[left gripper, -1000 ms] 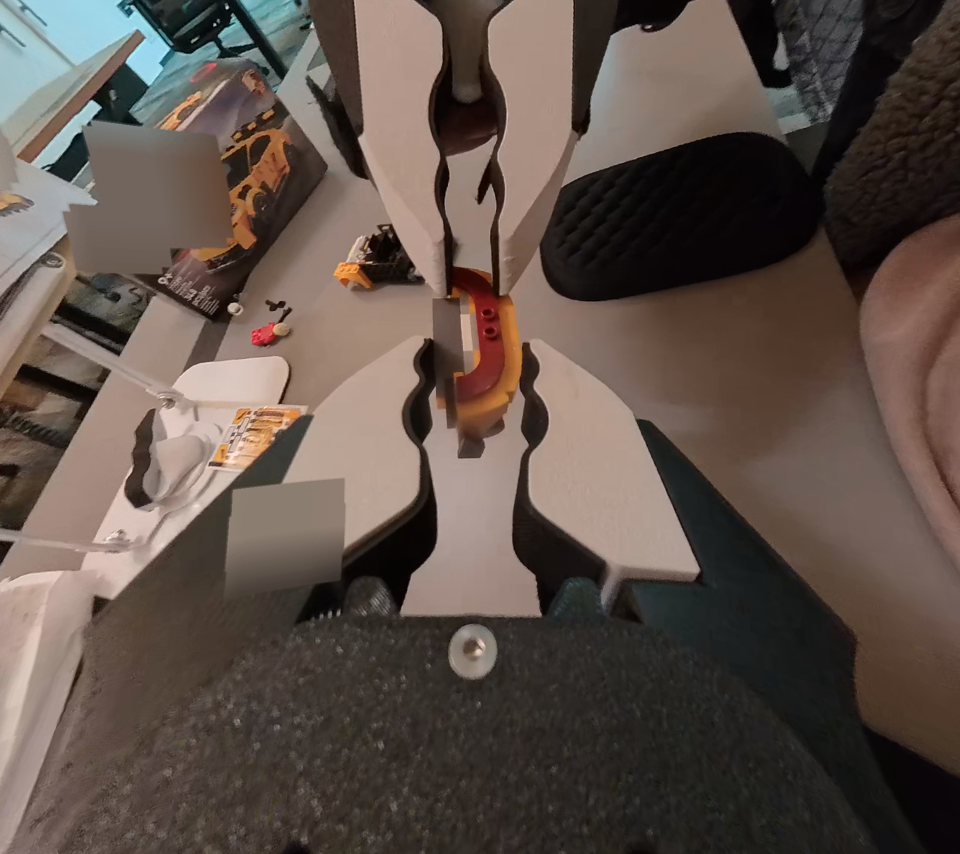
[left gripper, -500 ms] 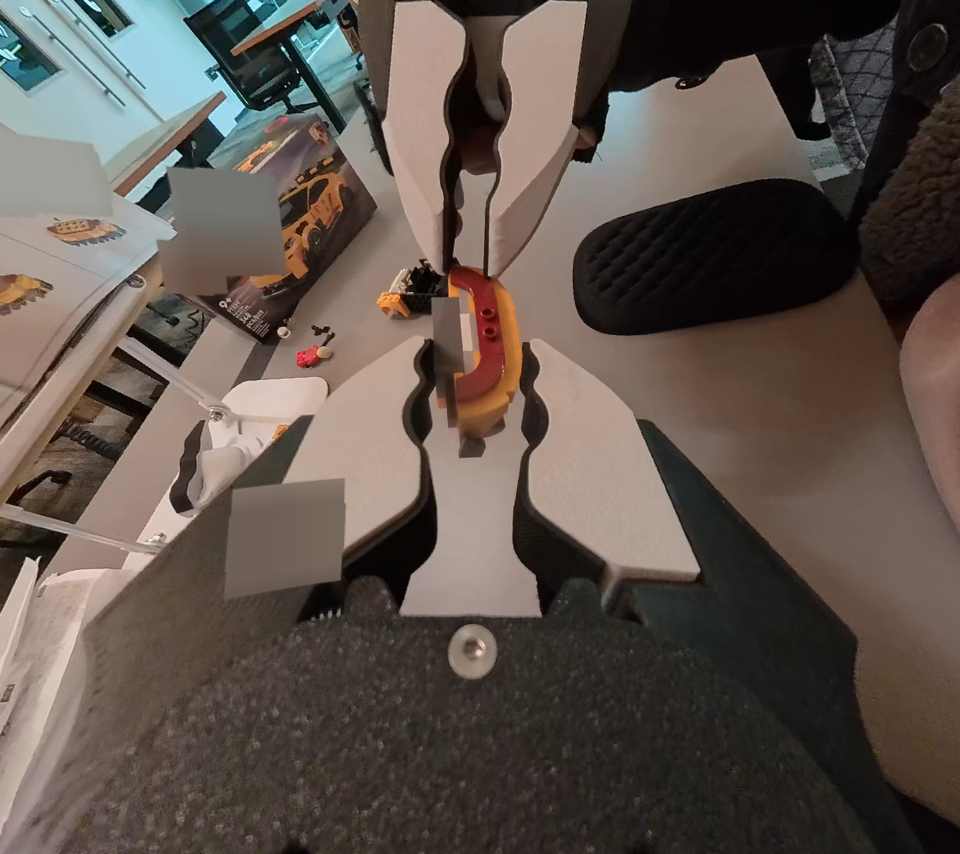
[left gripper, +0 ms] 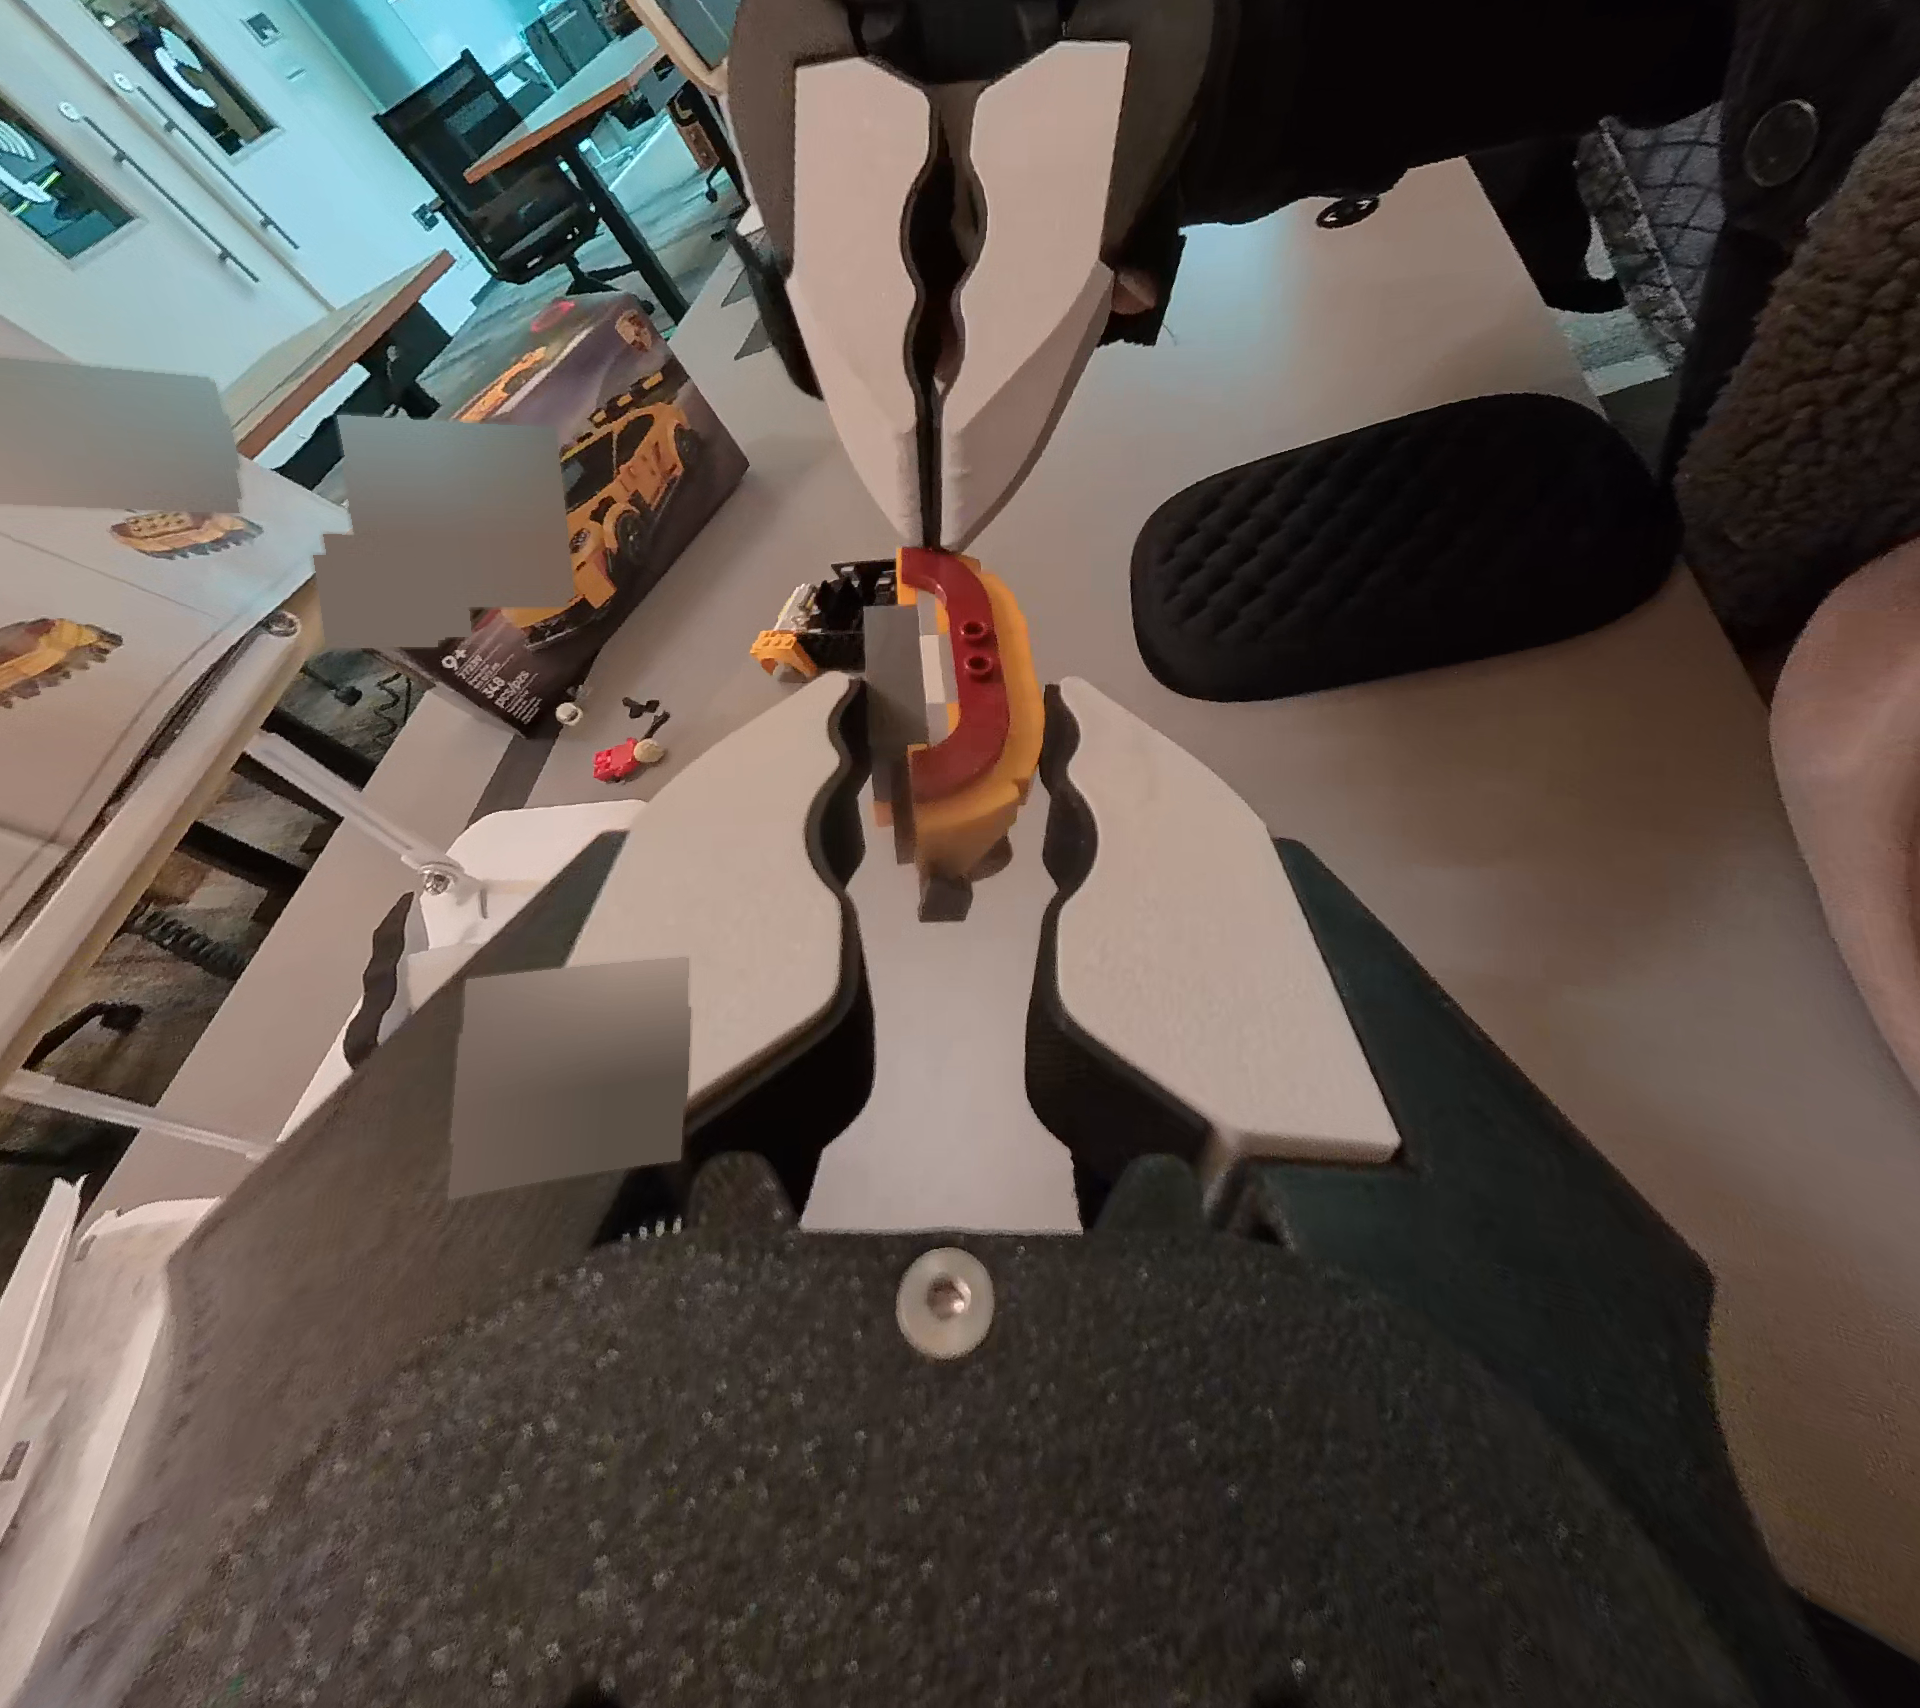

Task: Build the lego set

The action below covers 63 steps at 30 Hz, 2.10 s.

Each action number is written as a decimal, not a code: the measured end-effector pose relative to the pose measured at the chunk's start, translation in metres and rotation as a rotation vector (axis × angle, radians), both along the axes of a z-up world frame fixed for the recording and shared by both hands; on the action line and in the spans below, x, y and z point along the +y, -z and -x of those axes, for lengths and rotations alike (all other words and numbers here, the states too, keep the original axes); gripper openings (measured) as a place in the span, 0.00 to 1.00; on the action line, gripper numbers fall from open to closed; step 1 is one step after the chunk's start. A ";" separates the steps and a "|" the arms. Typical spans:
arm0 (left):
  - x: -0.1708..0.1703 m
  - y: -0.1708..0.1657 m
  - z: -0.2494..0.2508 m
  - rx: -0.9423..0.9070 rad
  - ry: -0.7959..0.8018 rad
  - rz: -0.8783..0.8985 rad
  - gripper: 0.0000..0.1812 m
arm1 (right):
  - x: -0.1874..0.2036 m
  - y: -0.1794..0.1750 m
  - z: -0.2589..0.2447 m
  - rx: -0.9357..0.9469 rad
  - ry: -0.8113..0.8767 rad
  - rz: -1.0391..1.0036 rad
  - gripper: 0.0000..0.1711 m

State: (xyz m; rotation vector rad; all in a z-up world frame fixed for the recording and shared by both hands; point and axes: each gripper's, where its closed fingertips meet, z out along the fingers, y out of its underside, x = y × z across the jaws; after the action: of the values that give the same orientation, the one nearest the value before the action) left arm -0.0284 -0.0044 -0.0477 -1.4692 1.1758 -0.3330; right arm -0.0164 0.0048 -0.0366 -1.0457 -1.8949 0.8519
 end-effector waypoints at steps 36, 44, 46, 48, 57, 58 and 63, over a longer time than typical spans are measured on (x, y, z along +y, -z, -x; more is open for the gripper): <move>-0.009 -0.001 0.000 -0.181 0.112 0.028 0.17 | -0.013 0.005 0.008 0.005 -0.054 0.042 0.09; -0.006 -0.001 -0.001 -0.170 0.077 0.000 0.17 | -0.009 0.005 0.007 0.006 -0.014 0.029 0.09; -0.005 -0.001 -0.001 -0.163 0.070 -0.007 0.17 | -0.008 0.005 0.007 0.007 -0.008 0.030 0.09; -0.005 -0.001 -0.001 -0.162 0.069 -0.006 0.17 | -0.008 0.005 0.007 0.009 -0.008 0.025 0.09; 0.002 0.000 0.005 -0.222 0.058 0.097 0.17 | -0.008 -0.006 0.005 0.075 -0.034 -0.066 0.17; 0.005 0.001 0.008 -0.261 0.046 0.154 0.17 | -0.007 -0.009 0.004 0.103 -0.027 -0.129 0.18; 0.016 0.002 0.013 -0.453 0.013 0.458 0.17 | 0.009 0.012 0.019 0.111 0.106 -0.593 0.25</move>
State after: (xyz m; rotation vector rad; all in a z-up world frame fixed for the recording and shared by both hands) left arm -0.0411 0.0116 -0.0500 -1.6581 0.7680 -0.9396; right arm -0.0351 0.0136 -0.0484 -0.7046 -1.8126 0.2458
